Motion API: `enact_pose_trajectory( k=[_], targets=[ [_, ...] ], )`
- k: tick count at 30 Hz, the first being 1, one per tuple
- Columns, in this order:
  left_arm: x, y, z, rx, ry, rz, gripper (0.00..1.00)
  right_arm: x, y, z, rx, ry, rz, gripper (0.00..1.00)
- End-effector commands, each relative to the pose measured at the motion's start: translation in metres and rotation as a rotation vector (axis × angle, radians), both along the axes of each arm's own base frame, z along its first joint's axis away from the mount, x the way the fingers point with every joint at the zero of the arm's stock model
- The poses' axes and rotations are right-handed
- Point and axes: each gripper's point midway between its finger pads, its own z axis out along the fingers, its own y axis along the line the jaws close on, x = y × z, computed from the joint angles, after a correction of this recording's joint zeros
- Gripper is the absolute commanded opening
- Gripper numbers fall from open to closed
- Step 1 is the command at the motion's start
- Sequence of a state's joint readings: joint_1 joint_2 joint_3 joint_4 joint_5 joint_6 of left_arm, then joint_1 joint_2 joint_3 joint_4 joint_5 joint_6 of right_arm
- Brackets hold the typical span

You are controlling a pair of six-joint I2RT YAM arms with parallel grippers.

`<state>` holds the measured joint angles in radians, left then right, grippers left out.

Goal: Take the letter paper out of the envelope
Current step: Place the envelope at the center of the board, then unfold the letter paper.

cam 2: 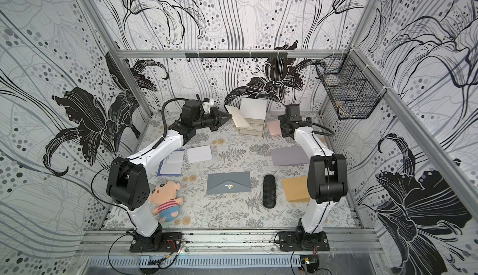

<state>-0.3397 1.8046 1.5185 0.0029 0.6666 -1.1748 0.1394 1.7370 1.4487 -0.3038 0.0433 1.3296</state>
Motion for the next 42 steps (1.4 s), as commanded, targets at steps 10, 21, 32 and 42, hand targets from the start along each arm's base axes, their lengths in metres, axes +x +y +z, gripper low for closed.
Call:
enact_pose_trajectory(
  k=[10, 21, 32, 42],
  targets=[
    [0.014, -0.002, 0.000, -0.108, 0.117, -0.068, 0.00, -0.101, 0.127, 0.076, 0.204, -0.117, 0.638, 0.66],
    [0.020, -0.007, -0.008, -0.166, 0.235, -0.056, 0.00, -0.099, 0.138, 0.052, 0.378, -0.044, 0.589, 0.58],
    [0.017, -0.011, -0.014, -0.157, 0.251, -0.065, 0.00, -0.070, 0.144, 0.064, 0.387, -0.077, 0.577, 0.51],
    [0.013, -0.014, -0.015, -0.162, 0.252, -0.080, 0.00, -0.055, 0.135, 0.060, 0.387, -0.081, 0.548, 0.48]
  ],
)
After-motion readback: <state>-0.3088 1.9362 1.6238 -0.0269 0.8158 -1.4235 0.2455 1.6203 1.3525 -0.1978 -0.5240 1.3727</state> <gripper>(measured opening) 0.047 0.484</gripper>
